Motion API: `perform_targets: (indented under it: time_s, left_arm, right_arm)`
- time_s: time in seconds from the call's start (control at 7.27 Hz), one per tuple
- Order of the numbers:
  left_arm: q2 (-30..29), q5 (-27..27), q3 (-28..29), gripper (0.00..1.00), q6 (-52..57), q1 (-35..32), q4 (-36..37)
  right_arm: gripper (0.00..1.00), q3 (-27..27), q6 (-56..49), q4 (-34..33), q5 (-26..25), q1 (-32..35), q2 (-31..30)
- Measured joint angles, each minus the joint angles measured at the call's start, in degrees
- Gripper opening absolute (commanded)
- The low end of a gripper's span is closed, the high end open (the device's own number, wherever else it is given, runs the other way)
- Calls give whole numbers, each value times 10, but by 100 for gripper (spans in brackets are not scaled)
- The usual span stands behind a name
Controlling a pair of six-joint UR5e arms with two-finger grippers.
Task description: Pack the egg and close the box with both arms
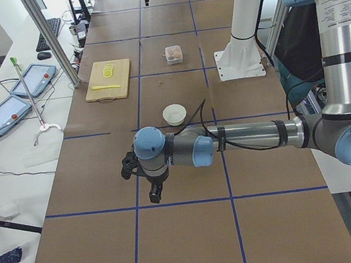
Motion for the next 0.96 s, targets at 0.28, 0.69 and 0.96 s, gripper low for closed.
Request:
perform_targets:
  time_s: [0.28,0.69,0.96]
  left_arm:
    - [1,0,0,100,0,0,-5]
    - [2,0,1,100,0,0,-6]
    - [2,1,1,100,1,0,-6]
  right_arm:
    - [100,-44,-94,-1,28,81,-37]
    - [100,-75,-251,-1,51,166,-84]
    - [100,-77,-319,0,53,204,-123]
